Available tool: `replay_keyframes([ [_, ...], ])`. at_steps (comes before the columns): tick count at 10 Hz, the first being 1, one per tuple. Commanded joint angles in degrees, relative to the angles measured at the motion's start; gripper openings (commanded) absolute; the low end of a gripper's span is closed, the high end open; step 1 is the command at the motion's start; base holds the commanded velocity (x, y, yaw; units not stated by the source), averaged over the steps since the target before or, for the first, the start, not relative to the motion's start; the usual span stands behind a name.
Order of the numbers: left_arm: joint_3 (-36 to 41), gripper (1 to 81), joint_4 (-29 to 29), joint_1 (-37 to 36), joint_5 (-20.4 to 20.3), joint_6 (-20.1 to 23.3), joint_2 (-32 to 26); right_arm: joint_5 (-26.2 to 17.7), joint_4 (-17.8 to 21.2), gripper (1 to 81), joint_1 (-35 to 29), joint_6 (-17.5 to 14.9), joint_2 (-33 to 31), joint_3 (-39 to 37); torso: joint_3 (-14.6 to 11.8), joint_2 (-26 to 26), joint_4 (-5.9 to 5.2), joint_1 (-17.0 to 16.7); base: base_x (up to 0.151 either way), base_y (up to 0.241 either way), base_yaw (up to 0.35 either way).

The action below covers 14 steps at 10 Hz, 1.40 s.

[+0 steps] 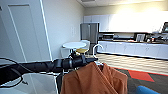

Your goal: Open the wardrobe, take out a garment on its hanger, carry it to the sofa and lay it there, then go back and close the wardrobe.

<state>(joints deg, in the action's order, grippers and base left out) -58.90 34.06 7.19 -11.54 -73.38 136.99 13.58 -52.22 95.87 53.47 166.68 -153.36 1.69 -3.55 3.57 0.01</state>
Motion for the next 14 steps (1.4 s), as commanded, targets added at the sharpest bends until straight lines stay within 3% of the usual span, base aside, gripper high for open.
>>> replay_keyframes([
  [1,0.9,1.0,-0.6,-10.5,-4.5,-0.1,0.0,-1.8,-0.2,81.1,-1.9,0.2,-0.5,-0.1,0.0,0.0,0.00,0.0,0.000,0.000,-0.236],
  [13,1.9,1.0,0.5,-10.5,-4.5,-0.4,-0.1,-1.8,-0.7,81.1,-1.9,-0.1,-0.4,-0.1,0.0,0.0,0.00,0.0,0.000,0.000,-0.244],
  [14,2.1,1.0,0.5,-10.5,-4.5,-0.4,-0.1,-1.8,-0.7,81.1,-1.9,-0.1,-0.4,-0.1,4.3,0.0,0.00,0.0,0.000,0.000,-0.253],
])
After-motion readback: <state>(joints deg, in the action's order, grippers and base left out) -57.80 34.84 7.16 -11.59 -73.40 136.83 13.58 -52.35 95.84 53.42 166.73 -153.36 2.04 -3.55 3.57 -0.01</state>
